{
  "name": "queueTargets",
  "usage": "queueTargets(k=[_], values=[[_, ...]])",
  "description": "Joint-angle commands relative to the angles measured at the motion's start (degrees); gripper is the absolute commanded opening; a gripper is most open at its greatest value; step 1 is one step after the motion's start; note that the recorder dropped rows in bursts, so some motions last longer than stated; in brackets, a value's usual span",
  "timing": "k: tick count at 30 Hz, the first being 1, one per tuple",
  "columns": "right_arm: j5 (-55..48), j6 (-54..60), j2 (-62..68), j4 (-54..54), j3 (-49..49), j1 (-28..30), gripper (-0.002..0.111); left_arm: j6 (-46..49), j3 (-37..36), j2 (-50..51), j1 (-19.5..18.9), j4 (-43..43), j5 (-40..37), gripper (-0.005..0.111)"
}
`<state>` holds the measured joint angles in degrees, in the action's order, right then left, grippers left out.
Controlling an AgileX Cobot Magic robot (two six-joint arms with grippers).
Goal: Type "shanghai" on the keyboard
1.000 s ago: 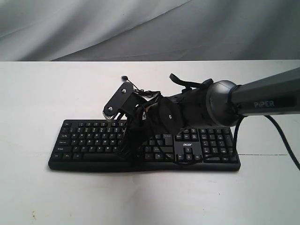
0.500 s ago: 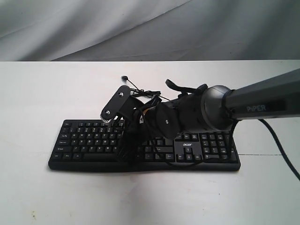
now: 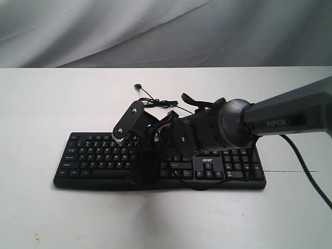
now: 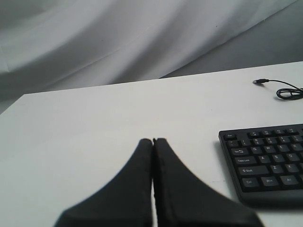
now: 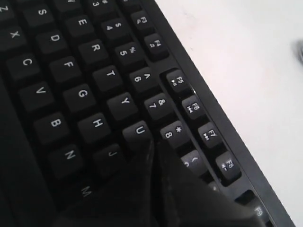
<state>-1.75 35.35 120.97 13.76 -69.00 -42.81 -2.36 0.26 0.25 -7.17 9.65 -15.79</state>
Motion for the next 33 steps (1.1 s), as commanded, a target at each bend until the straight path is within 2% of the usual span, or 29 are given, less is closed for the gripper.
queueTargets(k=[1,11,15,26,33], values=[[-0.19,0.54,-0.06,0.54,0.19,-0.11,0.000,-0.25,-0.26,-0.25,0.42,-0.10,0.57,0.000],[-2.42,0.31,-7.26,-0.31,0.61,0.10,0.000,-0.25,-0.26,-0.25,0.42,-0.10,0.57,0.000],[-2.55,0.18,-14.49,-0.53,4.82,0.28,0.000,-0.25,-0.26,-0.25,0.42,-0.10,0.57,0.000],[-2.01,0.01,-50.85,7.84,32.59,4.76,0.000,-0.25,-0.26,-0.25,0.42,-0.10,0.57,0.000],[-1.98,-0.02,-68.35,14.41,43.96,5.63,0.000,-0.25,-0.26,-0.25,0.42,-0.10,0.57,0.000]])
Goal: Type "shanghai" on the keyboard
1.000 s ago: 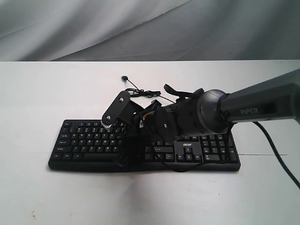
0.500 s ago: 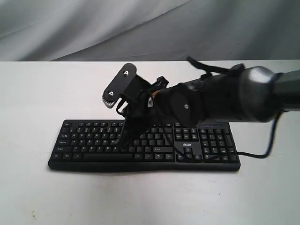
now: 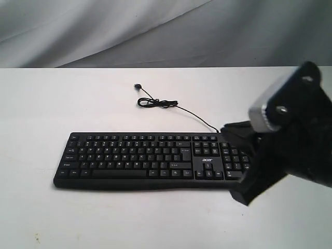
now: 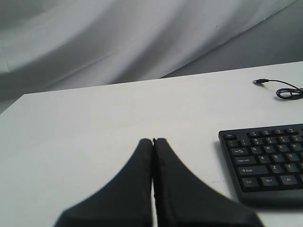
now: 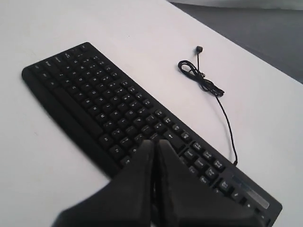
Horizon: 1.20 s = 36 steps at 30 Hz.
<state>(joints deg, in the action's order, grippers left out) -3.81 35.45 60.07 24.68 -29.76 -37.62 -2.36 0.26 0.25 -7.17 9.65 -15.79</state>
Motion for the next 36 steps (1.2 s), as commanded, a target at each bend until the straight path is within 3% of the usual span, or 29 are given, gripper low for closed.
queueTargets(k=[1,12,15,19,25,30,36], values=[[0.18,-0.11,-9.25,3.79,5.54,0.44,0.000,-0.25,-0.26,-0.25,0.42,-0.10,0.57,0.000],[11.68,-0.11,-19.79,4.93,12.93,0.90,0.000,-0.25,-0.26,-0.25,0.42,-0.10,0.57,0.000],[10.84,-0.11,-22.76,4.93,13.35,5.84,0.000,-0.25,-0.26,-0.25,0.42,-0.10,0.57,0.000],[1.57,-0.56,-29.57,4.93,13.35,16.76,0.000,-0.25,-0.26,-0.25,0.42,-0.10,0.57,0.000],[-2.11,-1.07,-40.86,3.80,13.35,32.94,0.000,-0.25,-0.26,-0.25,0.42,-0.10,0.57,0.000],[-2.93,-1.07,-43.06,0.95,13.35,35.83,0.000,-0.25,-0.26,-0.25,0.42,-0.10,0.57,0.000],[0.20,-3.10,-34.58,0.47,13.35,35.83,0.000,-0.25,-0.26,-0.25,0.42,-0.10,0.57,0.000]])
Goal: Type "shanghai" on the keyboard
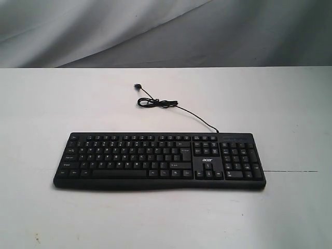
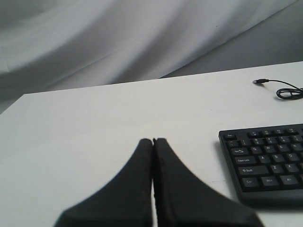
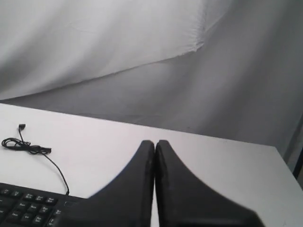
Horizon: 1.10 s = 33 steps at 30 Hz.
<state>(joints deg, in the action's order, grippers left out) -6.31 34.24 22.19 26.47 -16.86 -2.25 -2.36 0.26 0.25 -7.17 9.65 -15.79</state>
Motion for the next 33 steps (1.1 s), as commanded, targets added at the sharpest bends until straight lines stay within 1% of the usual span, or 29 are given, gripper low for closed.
queueTargets(k=[1,3,4,5,8,13,15,19,24,27,29,33], values=[[3.64,-4.10,3.30,-5.81,0.45,0.46,0.000,-0.25,-0.26,-0.25,0.42,-0.10,0.57,0.000],[4.67,-16.43,2.73,-20.79,0.45,0.87,0.000,-0.25,-0.26,-0.25,0.42,-0.10,0.57,0.000],[4.52,-24.47,2.04,-27.91,0.76,1.75,0.000,-0.25,-0.26,-0.25,0.42,-0.10,0.57,0.000],[4.52,-29.84,0.81,-31.40,2.00,2.79,0.000,-0.25,-0.26,-0.25,0.42,-0.10,0.57,0.000],[4.52,-31.74,-2.51,-31.55,6.00,3.58,0.000,-0.25,-0.26,-0.25,0.42,-0.10,0.57,0.000],[3.89,-31.76,-11.35,-31.39,14.84,4.44,0.000,-0.25,-0.26,-0.25,0.42,-0.10,0.57,0.000],[2.02,-31.76,-13.62,-31.39,16.63,4.44,0.000,-0.25,-0.26,-0.25,0.42,-0.10,0.57,0.000],[-0.84,-31.76,-17.04,-31.39,16.86,4.44,0.000,-0.25,-0.26,-0.25,0.42,-0.10,0.57,0.000],[-8.09,-31.76,-20.07,-31.26,16.86,4.44,0.000,-0.25,-0.26,-0.25,0.42,-0.10,0.57,0.000],[-10.66,-31.76,-20.07,-27.73,16.86,4.44,0.000,-0.25,-0.26,-0.25,0.42,-0.10,0.57,0.000],[-11.41,-31.76,-20.07,-25.83,16.86,4.44,0.000,-0.25,-0.26,-0.25,0.42,-0.10,0.57,0.000],[-11.29,-31.76,-20.07,-25.82,16.86,4.44,0.000,-0.25,-0.26,-0.25,0.42,-0.10,0.57,0.000]])
